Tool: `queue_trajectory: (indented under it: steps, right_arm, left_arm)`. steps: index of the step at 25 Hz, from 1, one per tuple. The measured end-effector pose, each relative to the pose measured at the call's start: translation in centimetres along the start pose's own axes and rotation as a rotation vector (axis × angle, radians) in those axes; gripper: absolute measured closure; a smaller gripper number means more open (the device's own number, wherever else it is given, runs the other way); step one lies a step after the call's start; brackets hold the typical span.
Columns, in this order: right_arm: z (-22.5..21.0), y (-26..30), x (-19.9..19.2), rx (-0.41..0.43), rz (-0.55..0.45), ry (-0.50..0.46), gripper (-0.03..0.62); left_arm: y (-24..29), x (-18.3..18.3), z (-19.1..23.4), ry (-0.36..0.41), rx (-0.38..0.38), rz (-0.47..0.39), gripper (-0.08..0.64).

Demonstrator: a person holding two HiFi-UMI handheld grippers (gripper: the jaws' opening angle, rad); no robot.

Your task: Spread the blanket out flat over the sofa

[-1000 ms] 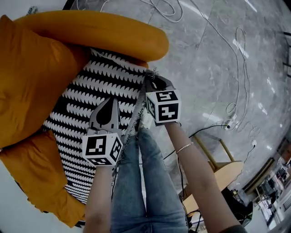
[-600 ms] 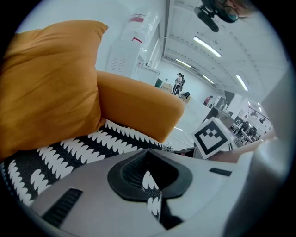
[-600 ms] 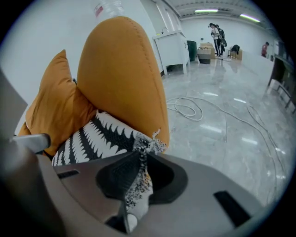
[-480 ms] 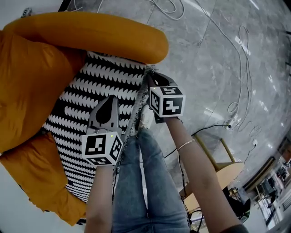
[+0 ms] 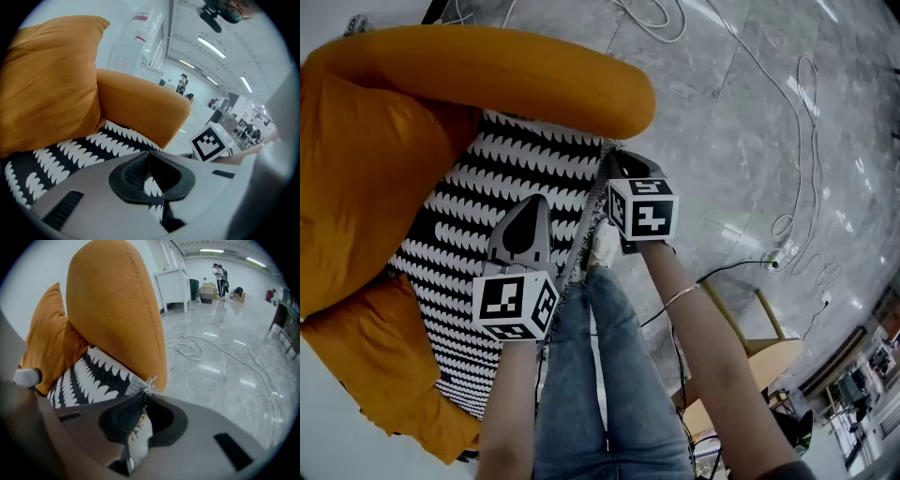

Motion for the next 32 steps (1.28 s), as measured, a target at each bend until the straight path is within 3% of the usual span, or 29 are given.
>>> queue_trajectory:
  steps: [14,22,29,32]
  right_arm:
    - [0.1,1.0,-0.6,-0.051,0.006,0.02,0.565]
    - [-1.5,0.9,-2.0,-0.123,0.095,0.05,0.566]
    - [-1.1,-0.3,-2.8,-0.207,0.08,-0.04,0.566]
    - [-1.1,-1.4,-2.9,-0.216,0.049,-0.017,0.566]
  left_arm:
    - [-0.5,-0.4,1.0,-0.01,0.004,-0.023,0.543]
    - [-1.4,-0.5,0.7,-0.003,0.002,-0.024,0.543]
    - [-2.3,-1.2,0.9,0.003,-0.009,-0.023,0.542]
    - [-2.6,-1.5,0.7,0.012,-0.018,-0.026,0.542]
Point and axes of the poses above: the fingertips, and each gripper's own axes: y forward along the fingers, z to its left, x out of its top, the point moved 7 cm from there along -y, backward along the fingers, and after that the axes turned 9 degrees about -x, right-handed, at the moved point
